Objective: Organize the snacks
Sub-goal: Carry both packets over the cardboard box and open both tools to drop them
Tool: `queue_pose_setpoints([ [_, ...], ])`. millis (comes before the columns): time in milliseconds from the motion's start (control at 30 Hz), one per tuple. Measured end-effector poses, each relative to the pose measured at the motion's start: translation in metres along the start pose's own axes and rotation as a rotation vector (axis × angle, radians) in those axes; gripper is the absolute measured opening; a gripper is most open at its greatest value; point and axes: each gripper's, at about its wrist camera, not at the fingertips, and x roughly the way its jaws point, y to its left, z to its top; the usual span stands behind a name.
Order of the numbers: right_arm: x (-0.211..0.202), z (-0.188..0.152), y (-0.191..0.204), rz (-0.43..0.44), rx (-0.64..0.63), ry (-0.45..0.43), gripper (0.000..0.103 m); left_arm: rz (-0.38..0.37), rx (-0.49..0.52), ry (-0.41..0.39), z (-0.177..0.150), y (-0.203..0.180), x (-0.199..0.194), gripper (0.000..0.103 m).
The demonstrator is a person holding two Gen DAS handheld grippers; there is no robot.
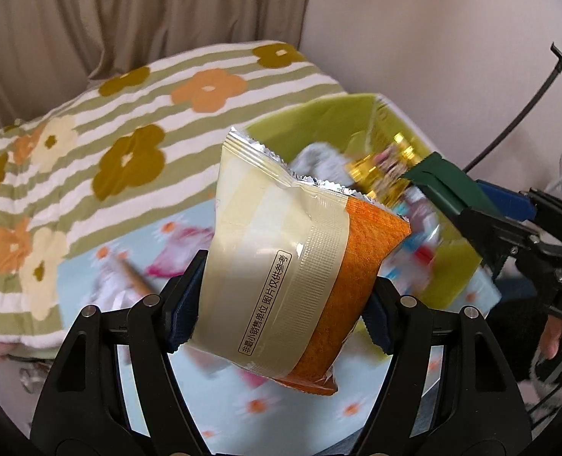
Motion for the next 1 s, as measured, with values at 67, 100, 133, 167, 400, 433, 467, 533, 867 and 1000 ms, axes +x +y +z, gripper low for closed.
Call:
queue_pose_setpoints([
  [67,-0.002,0.006,-0.024,-0.001,0.008,0.002,0.041,-0.015,-0.012,0.008,0.011,-0.022,0.012,0.070],
  [100,-0.002,0.007,-0.032,0.000,0.013,0.002,0.041,-0.025,-0.017,0.016,0.016,-0.033,0.019,0.070],
  [133,-0.002,0.009,-0.040,-0.001,0.019,0.003,0.041,-0.035,-0.018,0.029,0.020,-0.045,0.027,0.069],
  [167,-0.001,0.010,-0.049,-0.001,0.026,0.005,0.041,-0.039,-0.016,0.040,0.022,-0.054,0.033,0.069],
  [400,0.005,0.007,-0.087,0.002,0.088,0.011,0.041,-0.063,0.011,0.120,0.024,-0.095,0.068,0.071],
  [433,0.005,0.006,-0.090,0.003,0.097,0.011,0.041,-0.070,0.021,0.126,0.024,-0.099,0.071,0.072],
  [467,0.005,0.005,-0.093,0.006,0.103,0.013,0.041,-0.066,0.031,0.132,0.023,-0.101,0.073,0.078],
  [533,0.005,0.003,-0.097,0.019,0.123,0.020,0.041,-0.037,0.043,0.130,0.021,-0.105,0.074,0.096],
  [867,0.014,-0.010,-0.101,0.045,0.097,0.040,0.041,0.014,-0.099,0.087,-0.013,-0.073,0.051,0.099],
  [1000,0.022,-0.009,-0.101,0.039,0.080,0.033,0.041,0.036,-0.132,0.070,-0.024,-0.066,0.039,0.099],
])
